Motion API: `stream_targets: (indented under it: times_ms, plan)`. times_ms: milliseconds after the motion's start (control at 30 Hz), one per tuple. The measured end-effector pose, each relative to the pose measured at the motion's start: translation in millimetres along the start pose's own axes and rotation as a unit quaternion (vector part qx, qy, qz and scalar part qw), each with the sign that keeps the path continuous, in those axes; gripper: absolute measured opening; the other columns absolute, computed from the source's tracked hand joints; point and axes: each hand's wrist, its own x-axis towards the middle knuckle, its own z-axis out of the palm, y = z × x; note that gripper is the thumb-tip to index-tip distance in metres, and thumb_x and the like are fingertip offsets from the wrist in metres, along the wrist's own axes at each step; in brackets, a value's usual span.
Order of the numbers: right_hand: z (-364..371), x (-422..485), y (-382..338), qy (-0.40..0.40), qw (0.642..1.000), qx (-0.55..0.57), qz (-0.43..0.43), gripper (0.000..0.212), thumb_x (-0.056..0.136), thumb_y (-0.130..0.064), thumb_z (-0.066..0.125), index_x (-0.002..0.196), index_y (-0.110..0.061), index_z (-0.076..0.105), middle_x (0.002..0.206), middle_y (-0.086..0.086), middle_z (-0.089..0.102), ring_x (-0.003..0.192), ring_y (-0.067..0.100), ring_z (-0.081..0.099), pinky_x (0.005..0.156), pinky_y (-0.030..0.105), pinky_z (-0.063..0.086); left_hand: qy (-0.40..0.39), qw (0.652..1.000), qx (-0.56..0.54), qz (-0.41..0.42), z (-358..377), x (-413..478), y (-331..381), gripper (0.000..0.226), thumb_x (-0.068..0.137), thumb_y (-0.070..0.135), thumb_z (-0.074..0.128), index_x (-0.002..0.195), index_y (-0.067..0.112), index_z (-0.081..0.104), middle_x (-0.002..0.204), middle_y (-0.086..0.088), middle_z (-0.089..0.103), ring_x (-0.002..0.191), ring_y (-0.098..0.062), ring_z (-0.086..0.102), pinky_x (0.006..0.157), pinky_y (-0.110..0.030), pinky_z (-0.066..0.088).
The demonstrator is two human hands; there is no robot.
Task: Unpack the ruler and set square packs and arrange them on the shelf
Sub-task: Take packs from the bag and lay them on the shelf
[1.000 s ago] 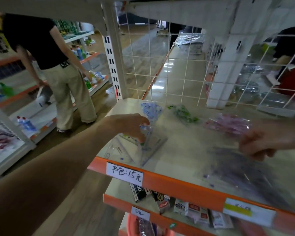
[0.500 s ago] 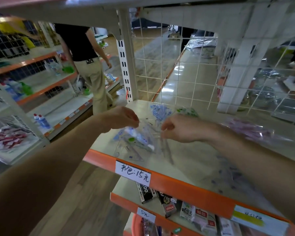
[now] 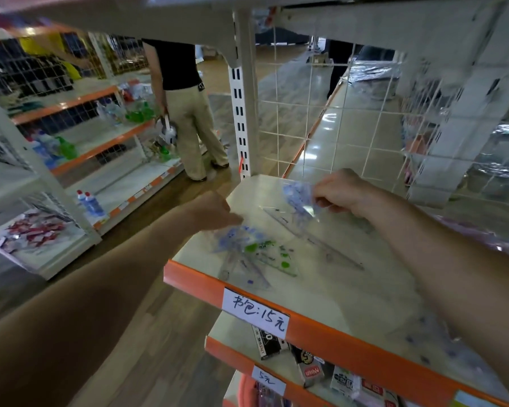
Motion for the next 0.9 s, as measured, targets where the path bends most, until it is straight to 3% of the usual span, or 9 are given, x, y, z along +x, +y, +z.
stream_targets:
  times_ms: [100,267,333,400,467,533,600,733,900]
  plan:
    - [1.3,4.7,7.8,0.006,0.987,-0.161,-0.021,0.009,0.08,-0.004,0.056,0.082,-0.001,0.064,0.077,0.016,0.057,0.066,0.023,0.051,0.05,0.021,0.036,-0.061,0.995,0.053,0.055,9.6,-0.1,7.5,0.064,0.081,0.039,0.072,0.137,0.023,0.046,0.134,-0.005,0.047,0.114,-0.019,0.049,0.084,-0.026,0.042]
    - [28.6,-22.6,-10.6,-0.088,0.969,-0.188,-0.135,0.015,0.089,-0.015,0.057,0.096,-0.014,0.071,0.091,0.0,0.064,0.083,0.014,0.058,0.07,0.022,0.039,-0.09,0.99,0.077,0.081,4.6,9.7,9.6,0.059,0.079,0.036,0.074,0.131,0.027,0.049,0.13,-0.002,0.047,0.102,-0.015,0.048,0.08,-0.025,0.04]
    - [47.8,-33.0,-21.2,-0.116,0.961,-0.191,-0.166,0.018,0.089,-0.024,0.059,0.101,-0.016,0.071,0.098,-0.003,0.067,0.087,0.013,0.06,0.071,0.024,0.043,-0.08,0.992,0.059,0.081,6.6,13.2,6.8,0.062,0.078,0.035,0.075,0.133,0.027,0.048,0.133,-0.002,0.046,0.106,-0.016,0.049,0.079,-0.024,0.041]
    - [64.3,-34.7,-31.0,-0.126,0.954,-0.21,-0.175,0.019,0.087,-0.032,0.062,0.089,-0.015,0.068,0.091,0.0,0.065,0.086,0.017,0.06,0.066,0.027,0.045,-0.049,0.997,0.035,0.055,8.4,15.8,-0.5,0.075,0.076,0.039,0.076,0.14,0.025,0.04,0.138,-0.003,0.044,0.116,-0.02,0.048,0.082,-0.026,0.04]
    - [77.7,-32.8,-40.5,-0.135,0.941,-0.253,-0.178,0.028,0.09,-0.037,0.058,0.08,-0.012,0.062,0.086,0.004,0.058,0.088,0.023,0.057,0.064,0.029,0.042,0.005,0.999,0.04,0.003,8.8,20.2,-13.3,0.081,0.072,0.051,0.075,0.138,0.017,0.043,0.132,-0.005,0.05,0.111,-0.022,0.051,0.078,-0.028,0.042]
    - [91.3,-29.8,-49.7,-0.14,0.923,-0.303,-0.19,0.036,0.095,-0.039,0.047,0.104,-0.009,0.065,0.109,0.009,0.053,0.106,0.029,0.053,0.079,0.034,0.044,0.014,0.998,0.025,-0.052,5.8,21.6,-27.1,0.073,0.073,0.059,0.071,0.123,0.007,0.055,0.11,-0.007,0.058,0.092,-0.021,0.055,0.068,-0.029,0.043]
    - [102.2,-26.9,-56.8,-0.149,0.908,-0.334,-0.206,0.041,0.097,-0.036,0.042,0.126,-0.013,0.058,0.125,0.011,0.045,0.118,0.032,0.046,0.09,0.038,0.041,-0.007,0.995,-0.05,-0.081,1.9,21.4,-39.7,0.058,0.078,0.051,0.07,0.109,0.001,0.065,0.099,-0.01,0.062,0.085,-0.022,0.057,0.067,-0.033,0.047]
    - [104.0,-20.9,-62.5,-0.157,0.937,-0.214,-0.227,0.039,0.096,-0.028,0.05,0.134,-0.023,0.05,0.129,0.008,0.051,0.118,0.028,0.052,0.087,0.031,0.041,0.073,0.981,-0.18,-0.02,-9.0,17.1,-44.3,0.021,0.088,0.017,0.064,0.104,0.003,0.066,0.096,-0.011,0.065,0.085,-0.019,0.06,0.075,-0.028,0.05]
    - [67.9,-5.9,-54.9,-0.068,0.984,-0.002,-0.165,0.039,0.087,-0.017,0.066,0.123,-0.015,0.055,0.103,0.004,0.061,0.092,0.022,0.061,0.081,0.034,0.049,0.072,0.944,-0.32,0.029,-24.7,15.6,-13.4,0.019,0.095,0.011,0.053,0.111,0.007,0.064,0.087,-0.007,0.067,0.072,-0.016,0.062,0.072,-0.028,0.055]
